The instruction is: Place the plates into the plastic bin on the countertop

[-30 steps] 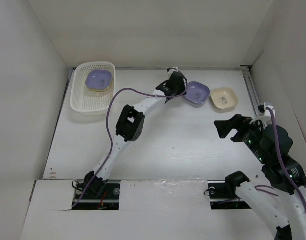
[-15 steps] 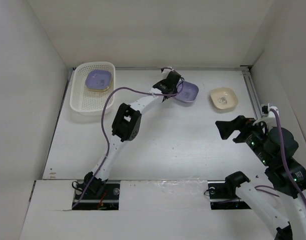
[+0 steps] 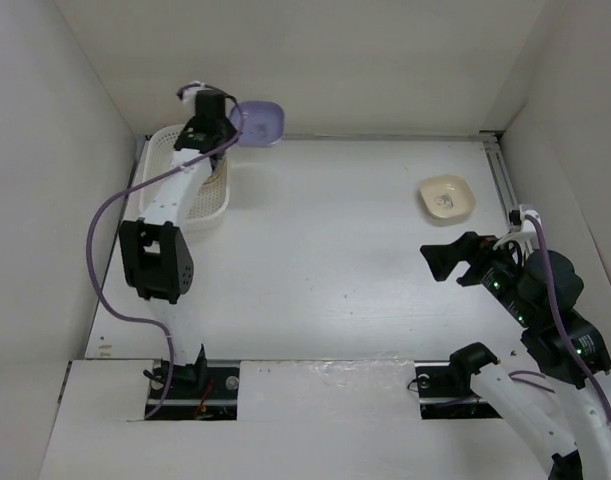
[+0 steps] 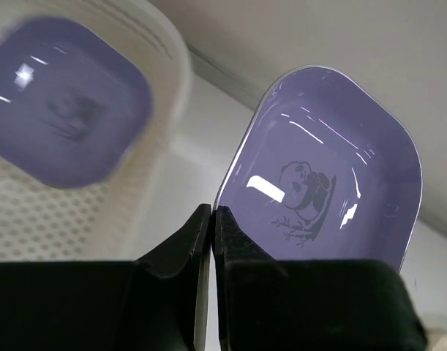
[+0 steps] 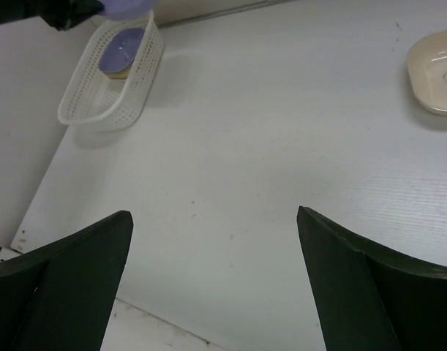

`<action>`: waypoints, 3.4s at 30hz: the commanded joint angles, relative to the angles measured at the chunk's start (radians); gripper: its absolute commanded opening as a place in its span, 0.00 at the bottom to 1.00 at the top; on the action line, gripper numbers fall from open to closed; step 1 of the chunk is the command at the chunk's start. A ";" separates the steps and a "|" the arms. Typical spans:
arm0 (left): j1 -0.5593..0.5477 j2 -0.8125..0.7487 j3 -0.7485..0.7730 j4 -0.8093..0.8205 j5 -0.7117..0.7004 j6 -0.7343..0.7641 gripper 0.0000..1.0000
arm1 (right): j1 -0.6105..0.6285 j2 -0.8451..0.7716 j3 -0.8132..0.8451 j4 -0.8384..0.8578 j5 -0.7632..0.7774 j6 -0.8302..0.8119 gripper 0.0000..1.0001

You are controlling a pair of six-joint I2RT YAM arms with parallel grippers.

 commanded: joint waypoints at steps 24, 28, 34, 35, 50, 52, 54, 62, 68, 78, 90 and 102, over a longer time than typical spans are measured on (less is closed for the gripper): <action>0.495 0.167 -0.041 0.222 0.384 0.244 0.00 | -0.004 0.035 -0.044 0.116 -0.074 0.009 1.00; 0.495 0.167 -0.066 0.245 0.394 0.235 0.00 | -0.004 0.044 -0.044 0.135 -0.083 0.018 1.00; 0.495 0.142 -0.043 0.215 0.388 0.203 0.51 | -0.004 0.044 -0.035 0.136 -0.083 0.018 1.00; 0.495 0.124 -0.043 0.215 0.372 0.189 0.59 | -0.004 0.044 -0.044 0.136 -0.073 0.018 1.00; 0.185 -0.269 -0.168 0.051 0.169 -0.006 1.00 | -0.154 0.705 0.054 0.335 0.183 0.112 1.00; 0.061 -0.345 -0.253 0.050 0.148 -0.015 1.00 | -0.229 0.786 0.106 0.335 0.294 0.161 1.00; -0.024 -0.402 -0.326 0.070 0.136 -0.026 1.00 | -0.330 0.907 0.143 0.335 0.315 0.228 1.00; -0.309 -0.579 -0.602 0.135 0.144 0.032 1.00 | -0.495 1.201 0.271 0.379 0.292 0.261 0.91; -0.309 -0.640 -0.747 0.211 0.220 0.033 1.00 | -0.532 1.366 0.333 0.429 0.292 0.261 0.87; -0.309 -0.660 -0.811 0.175 0.159 0.004 1.00 | -0.555 1.523 0.438 0.323 0.272 0.271 0.39; -0.324 -0.456 -0.609 0.112 0.072 0.028 1.00 | -0.285 1.353 0.438 0.341 0.297 0.060 0.00; -0.437 -0.303 -0.458 0.037 -0.039 0.068 1.00 | 0.054 1.181 0.410 0.302 0.144 -0.026 0.00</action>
